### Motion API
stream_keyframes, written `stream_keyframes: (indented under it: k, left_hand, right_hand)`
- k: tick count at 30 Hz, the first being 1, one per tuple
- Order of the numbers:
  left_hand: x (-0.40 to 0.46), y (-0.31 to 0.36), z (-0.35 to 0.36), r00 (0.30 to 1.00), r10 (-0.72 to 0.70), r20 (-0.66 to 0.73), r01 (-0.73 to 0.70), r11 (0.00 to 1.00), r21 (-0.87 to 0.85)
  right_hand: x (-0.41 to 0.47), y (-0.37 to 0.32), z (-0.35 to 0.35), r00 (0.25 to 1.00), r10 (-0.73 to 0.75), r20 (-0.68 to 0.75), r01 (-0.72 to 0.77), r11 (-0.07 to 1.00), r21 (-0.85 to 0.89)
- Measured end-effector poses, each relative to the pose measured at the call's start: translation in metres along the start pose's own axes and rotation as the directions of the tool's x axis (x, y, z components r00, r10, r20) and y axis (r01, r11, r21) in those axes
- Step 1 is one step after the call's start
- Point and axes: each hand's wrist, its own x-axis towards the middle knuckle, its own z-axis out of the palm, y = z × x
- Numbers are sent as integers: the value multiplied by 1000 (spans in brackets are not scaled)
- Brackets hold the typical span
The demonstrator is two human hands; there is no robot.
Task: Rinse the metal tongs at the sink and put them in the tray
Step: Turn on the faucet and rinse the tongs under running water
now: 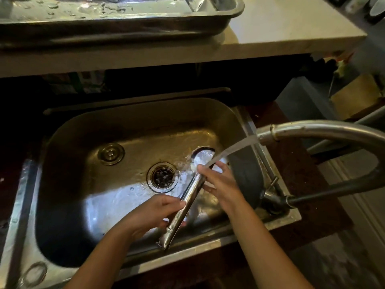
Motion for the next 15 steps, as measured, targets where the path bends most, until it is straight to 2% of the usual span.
stream_keyframes:
  k: [6,8,12,15]
  left_hand:
    - [9,7,4,999,39,9,-38,998,-48]
    - [10,7,6,999,44,13,-44,999,-12]
    - [10,5,13,998,57,34,-55,996,-73]
    - [10,4,15,998,61,-20,-63,991,-117]
  right_hand:
    - [4,-5,-1,999,-46,27,47,998,-45]
    - [5,-6,0,995,-98,2,98,986,-137]
    - [13,-18,-1,940,-292,-178,213,906,-365]
    - [19,-28,-9,905,-379,-194,255,848,-465]
